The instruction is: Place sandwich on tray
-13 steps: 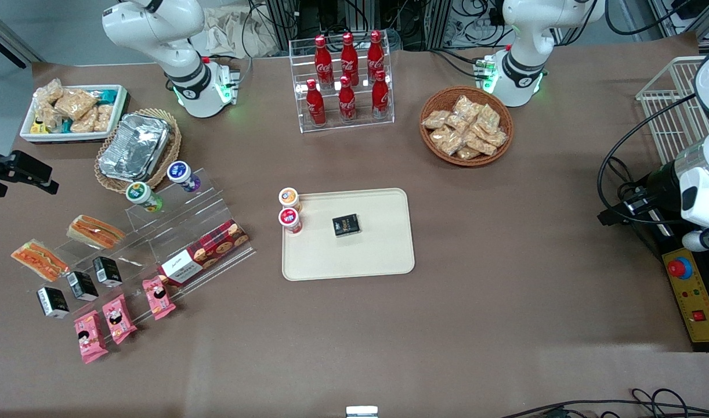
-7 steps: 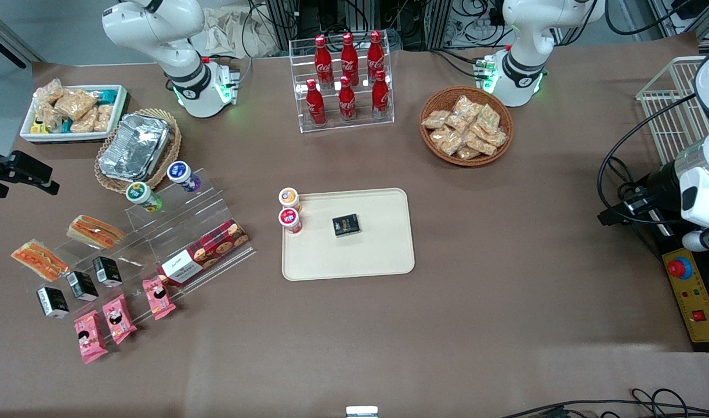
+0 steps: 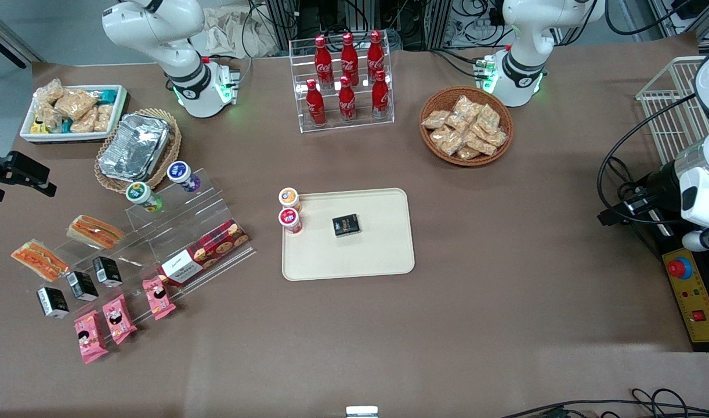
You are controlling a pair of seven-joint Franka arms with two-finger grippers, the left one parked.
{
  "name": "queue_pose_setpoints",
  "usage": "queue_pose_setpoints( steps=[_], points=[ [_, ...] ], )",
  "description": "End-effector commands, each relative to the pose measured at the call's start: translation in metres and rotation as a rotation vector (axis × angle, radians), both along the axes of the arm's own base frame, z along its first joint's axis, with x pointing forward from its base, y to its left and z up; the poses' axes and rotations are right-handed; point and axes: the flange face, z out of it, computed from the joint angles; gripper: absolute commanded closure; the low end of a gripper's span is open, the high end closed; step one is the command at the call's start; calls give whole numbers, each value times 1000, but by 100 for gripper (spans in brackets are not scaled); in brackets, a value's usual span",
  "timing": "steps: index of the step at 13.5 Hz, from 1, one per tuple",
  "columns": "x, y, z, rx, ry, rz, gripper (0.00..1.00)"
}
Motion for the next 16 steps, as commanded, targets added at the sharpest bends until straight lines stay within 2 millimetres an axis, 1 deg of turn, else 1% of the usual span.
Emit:
queue_pose_setpoints(
  steps=[1,2,6,7,11,14,15,16],
  points=[
    [5,7,3,5,-39,25,1],
    [7,6,-2,5,-26,24,1],
    [10,-2,-9,2,-19,2,1],
    [14,-3,-14,-3,-10,-17,1],
    [23,-38,-35,-89,21,-65,1],
    [44,-44,-68,-169,44,-68,1],
    [49,-49,-74,-172,41,-76,1],
    [50,-66,-79,-167,38,-108,1]
  ],
)
